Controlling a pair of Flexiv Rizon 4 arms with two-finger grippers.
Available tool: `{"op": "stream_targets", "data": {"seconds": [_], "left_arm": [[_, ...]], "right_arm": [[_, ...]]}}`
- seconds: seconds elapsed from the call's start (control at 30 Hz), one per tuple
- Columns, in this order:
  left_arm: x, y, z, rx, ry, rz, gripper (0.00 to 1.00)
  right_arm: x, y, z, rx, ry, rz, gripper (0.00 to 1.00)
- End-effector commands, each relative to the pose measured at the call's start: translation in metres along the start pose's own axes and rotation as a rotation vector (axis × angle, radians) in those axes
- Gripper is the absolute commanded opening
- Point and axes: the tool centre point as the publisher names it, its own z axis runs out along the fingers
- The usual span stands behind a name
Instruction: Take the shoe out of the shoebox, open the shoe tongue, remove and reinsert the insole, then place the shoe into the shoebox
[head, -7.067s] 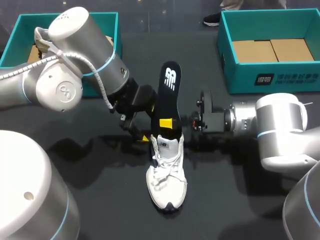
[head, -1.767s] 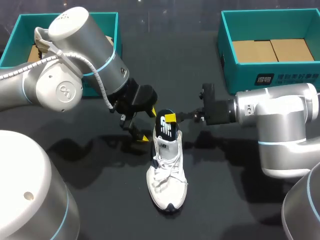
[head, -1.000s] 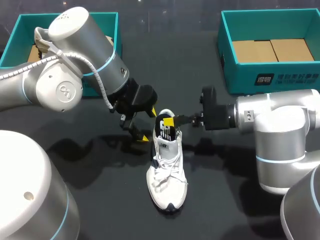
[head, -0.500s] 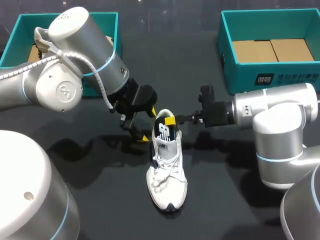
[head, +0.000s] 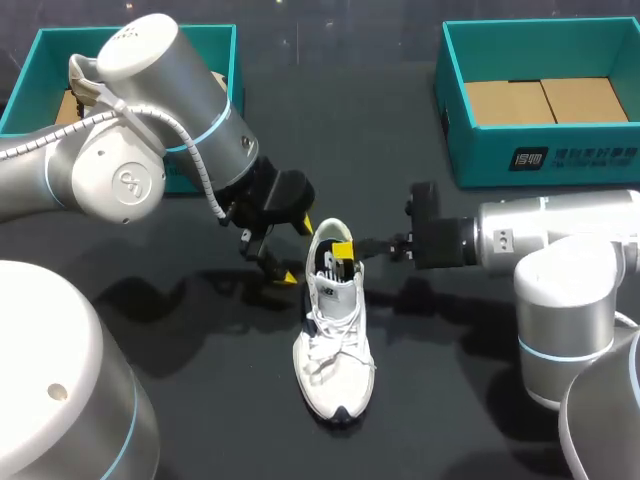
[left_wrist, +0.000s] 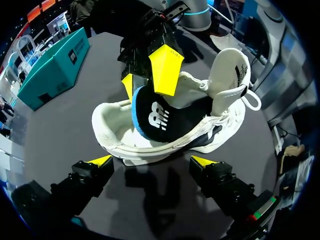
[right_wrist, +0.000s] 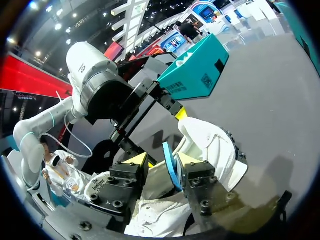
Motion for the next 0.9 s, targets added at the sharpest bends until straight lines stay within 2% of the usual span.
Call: {"op": "stream_targets", "data": {"seconds": [0.03, 0.37, 0.7, 0.9], "left_arm": [[0.0, 0.004, -0.004, 0.001, 0.01, 0.002, 1.0], [0.001, 0.02, -0.025, 0.001, 0.026, 0.026, 1.0], [-0.007, 0.043, -0.049, -0.056, 0.02, 0.063, 1.0], [-0.011, 0.057, -0.067, -0.069, 0.066, 0.118, 1.0]], "right_arm": [[0.001, 0.004, -0.01, 0.009, -0.012, -0.001, 0.44], [-0.009, 0.014, -0.034, 0.046, -0.059, 0.017, 0.41], [-0.019, 0.026, -0.071, 0.124, -0.153, 0.118, 0.41], [-0.026, 0.034, -0.09, 0.197, -0.263, 0.202, 0.41]]}}
